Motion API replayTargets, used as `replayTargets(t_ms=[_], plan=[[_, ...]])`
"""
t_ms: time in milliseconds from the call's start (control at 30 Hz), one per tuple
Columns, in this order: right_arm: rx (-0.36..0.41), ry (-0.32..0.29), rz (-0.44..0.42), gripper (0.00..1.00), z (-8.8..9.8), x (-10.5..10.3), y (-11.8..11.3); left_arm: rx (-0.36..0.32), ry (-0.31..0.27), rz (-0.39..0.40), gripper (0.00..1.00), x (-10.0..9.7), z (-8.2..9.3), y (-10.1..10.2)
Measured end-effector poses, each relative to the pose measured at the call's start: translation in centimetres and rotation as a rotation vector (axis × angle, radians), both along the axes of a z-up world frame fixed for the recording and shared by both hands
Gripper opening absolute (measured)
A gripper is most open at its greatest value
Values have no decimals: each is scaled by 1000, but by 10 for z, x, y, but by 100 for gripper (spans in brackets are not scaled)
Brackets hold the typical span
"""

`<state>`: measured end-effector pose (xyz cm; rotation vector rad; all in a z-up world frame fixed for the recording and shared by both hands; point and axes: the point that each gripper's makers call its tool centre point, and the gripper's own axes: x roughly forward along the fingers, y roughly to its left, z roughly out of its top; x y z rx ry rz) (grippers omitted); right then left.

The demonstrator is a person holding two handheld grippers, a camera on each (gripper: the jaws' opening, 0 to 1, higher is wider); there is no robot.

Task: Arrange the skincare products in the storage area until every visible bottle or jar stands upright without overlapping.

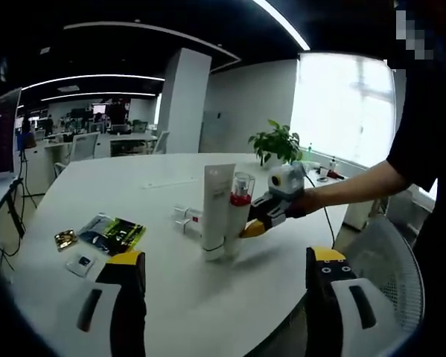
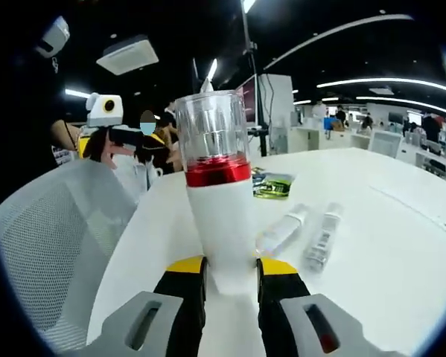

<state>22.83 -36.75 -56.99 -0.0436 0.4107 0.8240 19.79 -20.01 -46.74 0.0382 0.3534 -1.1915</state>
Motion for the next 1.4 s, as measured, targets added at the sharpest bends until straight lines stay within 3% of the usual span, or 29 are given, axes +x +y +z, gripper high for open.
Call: replayTargets(t_ms=[300, 433, 767, 867, 1033, 1133, 1233, 1400], plan=[[22, 63, -209, 20, 30, -23, -15, 12, 39, -15, 85, -2, -4, -2], [44, 73, -292, 28, 52, -38, -22, 10, 67, -4, 85, 2, -3, 1], [13, 55, -370, 39, 81, -62, -23, 38, 75, -2, 83, 9, 9, 8], [55, 59, -405, 41, 91, -66, -26, 38, 74, 10, 83, 14, 13, 12], [53, 58, -457, 44, 111, -77, -21, 47, 80, 34, 82, 23, 16, 20], [36, 103, -503, 51, 114, -86, -24, 52, 96, 49, 82, 29, 14, 25], [24, 87, -514, 54, 121, -96, -21, 51, 122, 61, 83, 33, 12, 29], [50, 121, -558, 70, 117, -114, -21, 57, 132, 65, 86, 32, 11, 31]])
